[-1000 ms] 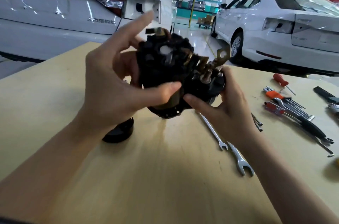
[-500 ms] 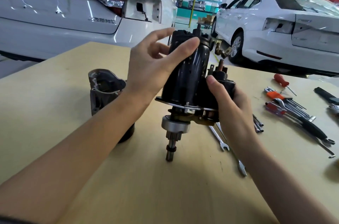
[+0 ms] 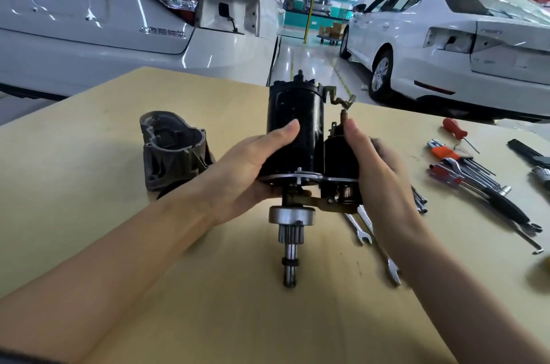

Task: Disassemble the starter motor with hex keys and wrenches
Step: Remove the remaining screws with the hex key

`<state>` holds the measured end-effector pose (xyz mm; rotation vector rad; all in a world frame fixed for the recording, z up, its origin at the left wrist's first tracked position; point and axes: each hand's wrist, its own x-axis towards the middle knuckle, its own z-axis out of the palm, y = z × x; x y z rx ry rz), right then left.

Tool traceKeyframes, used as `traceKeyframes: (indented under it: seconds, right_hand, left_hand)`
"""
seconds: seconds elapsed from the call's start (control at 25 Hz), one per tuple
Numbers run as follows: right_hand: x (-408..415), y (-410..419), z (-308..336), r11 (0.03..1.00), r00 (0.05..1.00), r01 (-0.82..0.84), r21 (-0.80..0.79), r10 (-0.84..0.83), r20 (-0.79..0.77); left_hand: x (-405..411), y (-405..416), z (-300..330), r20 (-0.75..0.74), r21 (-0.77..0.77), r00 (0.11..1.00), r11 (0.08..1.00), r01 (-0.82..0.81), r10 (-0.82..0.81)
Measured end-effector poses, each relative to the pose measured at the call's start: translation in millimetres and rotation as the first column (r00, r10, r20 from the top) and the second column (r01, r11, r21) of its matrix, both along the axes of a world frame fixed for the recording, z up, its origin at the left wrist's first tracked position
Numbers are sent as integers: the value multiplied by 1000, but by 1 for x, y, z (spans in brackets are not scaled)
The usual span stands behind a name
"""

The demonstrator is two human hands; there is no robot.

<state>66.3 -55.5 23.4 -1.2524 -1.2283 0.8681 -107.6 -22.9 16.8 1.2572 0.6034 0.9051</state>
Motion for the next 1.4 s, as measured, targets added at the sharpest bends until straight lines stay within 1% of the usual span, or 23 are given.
traceKeyframes:
  seconds: [0.08,0.16,0.24,0.36,0.48,0.6,0.72,0.8,0.88,1.0,1.08,1.12,1.2,1.32,1.4]
  right_hand:
    - [4,4,0,997,998,-62,-49,63,20]
    - [9,6,0,990,995,-97,-102,96,-8]
    - [15,8,0,976,982,-178,-128,169,-80]
    - [16,8,1,945,936,-315,-93,293,-196]
    - [16,11,0,902,869,-431,-30,405,-284]
    - [15,14,1,878,823,-479,-9,445,-352]
    - [14,14,0,856,786,-517,19,483,-385]
    - [16,13,-1,829,768,-556,62,541,-342]
    - [16,12,-1,814,771,-576,77,572,-279]
    - [15,12,-2,835,812,-550,12,539,-226]
    - [12,10,-2,856,853,-509,-91,488,-184]
    - [11,9,-1,860,869,-485,-156,454,-198]
    - [12,7,0,835,867,-485,-259,420,-269]
    - [13,4,1,799,836,-499,-335,342,-429]
    - [14,4,-1,776,795,-514,-365,272,-541]
  left_hand:
    - [-1,-1,-1,-28,-18,999,999,-41,40]
    - [-3,-2,1,-11,-62,998,996,-68,67]
    - [-1,-4,1,43,-174,993,980,-100,109]
    - [2,-4,-1,103,-326,983,939,-109,150]
    - [1,-6,2,196,-424,972,905,-32,126]
    - [0,-6,0,202,-474,969,880,-32,144]
    - [0,-4,-1,172,-477,976,878,-38,136]
    - [-1,-4,0,134,-469,983,882,-46,123]
    - [-2,-6,3,100,-445,991,895,-36,89]
    - [-6,-9,12,50,-385,998,923,-25,47]
    - [-8,-10,18,-9,-344,999,938,-37,36]
    - [-9,-11,20,-39,-329,999,944,-33,21]
    - [-11,-12,22,-86,-312,996,950,-18,-10]
    - [-15,-9,23,-111,-288,994,956,-52,21]
    - [-17,-8,24,-120,-220,991,972,-78,52]
